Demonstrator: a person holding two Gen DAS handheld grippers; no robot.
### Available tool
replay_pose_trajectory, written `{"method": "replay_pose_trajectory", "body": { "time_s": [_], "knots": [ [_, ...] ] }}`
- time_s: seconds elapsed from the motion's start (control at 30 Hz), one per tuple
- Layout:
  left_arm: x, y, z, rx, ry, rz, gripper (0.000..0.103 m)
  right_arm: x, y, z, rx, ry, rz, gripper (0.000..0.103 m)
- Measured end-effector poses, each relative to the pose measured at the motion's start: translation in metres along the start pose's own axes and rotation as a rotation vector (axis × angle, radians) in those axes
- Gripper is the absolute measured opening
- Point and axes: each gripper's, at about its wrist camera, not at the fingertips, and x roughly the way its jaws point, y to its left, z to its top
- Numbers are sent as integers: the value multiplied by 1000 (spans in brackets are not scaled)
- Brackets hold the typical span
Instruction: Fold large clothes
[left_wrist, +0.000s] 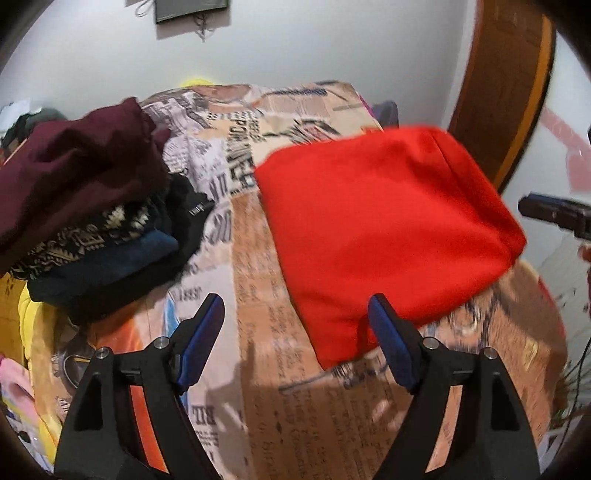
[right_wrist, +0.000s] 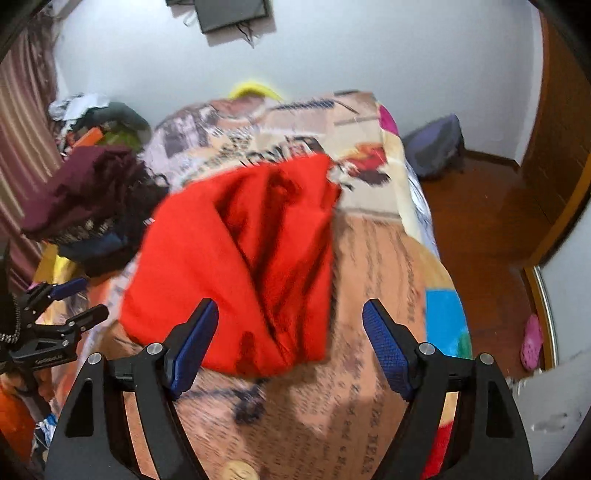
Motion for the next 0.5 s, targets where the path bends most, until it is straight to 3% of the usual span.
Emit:
{"method": "replay_pose_trajectory", "body": {
  "time_s": [0.1, 0.27, 0.43, 0.5],
  "knots": [
    [6, 12, 12, -43, -3, 8, 80, 14, 9, 12, -2, 4, 33, 78],
    [33, 28, 25, -127, 33, -44, 80, 49, 14, 21, -6, 38, 56, 78],
    [68, 38, 31, -248, 97, -160, 79, 72, -3, 21, 41, 61, 11, 78],
    [83, 41, 33, -296, 116, -223, 80, 79, -20, 20, 79, 78, 36, 78]
  ]
}}
